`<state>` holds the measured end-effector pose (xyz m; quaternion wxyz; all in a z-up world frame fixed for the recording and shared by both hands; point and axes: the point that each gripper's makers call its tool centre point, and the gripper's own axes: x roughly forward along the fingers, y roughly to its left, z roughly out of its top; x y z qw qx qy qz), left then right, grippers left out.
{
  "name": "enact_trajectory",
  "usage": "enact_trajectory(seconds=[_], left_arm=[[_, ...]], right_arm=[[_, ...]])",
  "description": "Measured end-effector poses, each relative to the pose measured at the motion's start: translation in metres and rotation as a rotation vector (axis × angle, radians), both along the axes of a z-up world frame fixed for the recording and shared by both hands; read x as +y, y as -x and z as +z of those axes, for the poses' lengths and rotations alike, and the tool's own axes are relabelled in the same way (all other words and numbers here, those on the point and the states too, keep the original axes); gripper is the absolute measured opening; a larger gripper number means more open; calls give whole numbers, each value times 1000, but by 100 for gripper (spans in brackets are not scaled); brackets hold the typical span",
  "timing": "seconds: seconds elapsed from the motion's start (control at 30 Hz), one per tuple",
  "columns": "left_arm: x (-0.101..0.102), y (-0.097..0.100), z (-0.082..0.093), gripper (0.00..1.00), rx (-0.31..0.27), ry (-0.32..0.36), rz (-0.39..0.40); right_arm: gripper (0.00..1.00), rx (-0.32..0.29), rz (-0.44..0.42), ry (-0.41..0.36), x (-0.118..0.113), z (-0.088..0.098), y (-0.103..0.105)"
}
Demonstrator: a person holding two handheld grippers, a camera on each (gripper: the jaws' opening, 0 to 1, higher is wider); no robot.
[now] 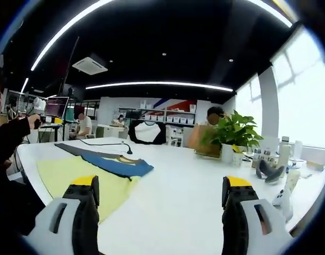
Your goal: Fold the garment on the visible template until the final outline fits inside the template.
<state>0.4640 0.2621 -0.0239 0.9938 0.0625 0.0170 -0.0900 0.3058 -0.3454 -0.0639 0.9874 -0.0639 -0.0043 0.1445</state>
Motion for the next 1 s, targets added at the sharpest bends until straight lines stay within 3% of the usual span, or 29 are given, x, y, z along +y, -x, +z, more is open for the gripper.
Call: enact_trajectory(seconds=[0.1, 0.27, 0.37, 0.5, 0.73, 1.0], left_arm=[[6, -12, -4, 100, 4, -70, 22], [13, -29, -8, 100, 16, -13, 24], [21, -38, -18, 100, 68, -6, 41], [27, -49, -19, 100, 65, 15, 47], [51, -64, -43, 99, 152, -32, 114], [73, -68, -73, 97, 228, 19, 178]], right_arm=[[99, -1, -1, 0, 0, 0, 0], [99, -4, -13, 0, -4, 2, 1], [99, -3, -16, 0, -5, 1, 1], [99, -1, -12, 1, -4, 1, 0], [99, 0, -15, 3, -5, 1, 0], [99, -3, -22, 6, -7, 2, 1]])
